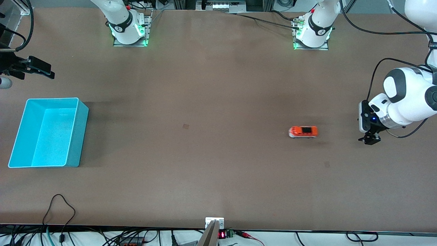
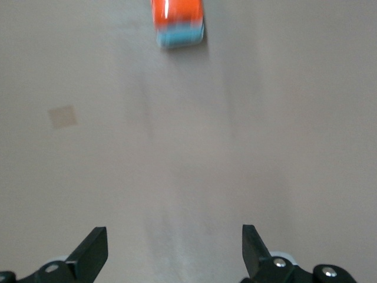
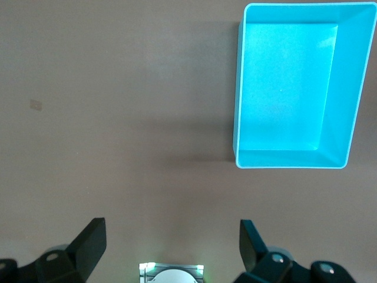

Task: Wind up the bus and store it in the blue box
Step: 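Release the bus to roll toward the turquoise box, raise the left gripper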

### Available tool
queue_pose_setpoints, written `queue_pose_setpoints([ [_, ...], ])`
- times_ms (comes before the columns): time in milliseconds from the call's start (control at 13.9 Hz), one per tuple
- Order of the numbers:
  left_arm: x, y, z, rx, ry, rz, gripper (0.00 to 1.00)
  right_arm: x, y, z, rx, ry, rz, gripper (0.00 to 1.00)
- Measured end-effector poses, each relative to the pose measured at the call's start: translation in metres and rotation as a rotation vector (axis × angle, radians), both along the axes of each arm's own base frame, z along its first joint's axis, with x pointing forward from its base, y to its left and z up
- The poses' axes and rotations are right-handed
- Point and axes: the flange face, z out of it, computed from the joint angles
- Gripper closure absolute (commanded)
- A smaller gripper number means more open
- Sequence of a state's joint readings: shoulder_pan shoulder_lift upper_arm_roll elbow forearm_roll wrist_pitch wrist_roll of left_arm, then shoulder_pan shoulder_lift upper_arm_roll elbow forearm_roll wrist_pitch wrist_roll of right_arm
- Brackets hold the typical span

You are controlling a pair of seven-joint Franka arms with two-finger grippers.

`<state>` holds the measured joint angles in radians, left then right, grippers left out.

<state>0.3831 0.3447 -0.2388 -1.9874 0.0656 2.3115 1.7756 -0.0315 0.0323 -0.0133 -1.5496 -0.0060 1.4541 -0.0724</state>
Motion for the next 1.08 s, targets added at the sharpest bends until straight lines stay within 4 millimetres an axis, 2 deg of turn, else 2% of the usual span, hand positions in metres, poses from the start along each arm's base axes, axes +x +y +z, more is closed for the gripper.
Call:
queue_pose_setpoints([
  [359,0.015,-0.054,0.014,-0.001,-0.020,0.274,0.00,0.000,0.000,0.000,0.000,0.000,0.000,0.00],
  [502,0.023,-0.065,0.024,-0.006,-0.038,0.401,0.00,0.000,0.000,0.000,0.000,0.000,0.000,0.00],
  [646,0.030,-0.067,0.036,-0.015,-0.060,0.542,0.00,0.000,0.000,0.000,0.000,0.000,0.000,0.00],
  [861,0.040,-0.071,0.070,-0.030,-0.086,0.778,0.00,0.000,0.000,0.000,0.000,0.000,0.000,0.00],
  [1076,0.043,-0.091,0.123,-0.013,-0.039,1.104,0.00,0.000,0.000,-0.001,0.000,0.002,0.001,0.00],
])
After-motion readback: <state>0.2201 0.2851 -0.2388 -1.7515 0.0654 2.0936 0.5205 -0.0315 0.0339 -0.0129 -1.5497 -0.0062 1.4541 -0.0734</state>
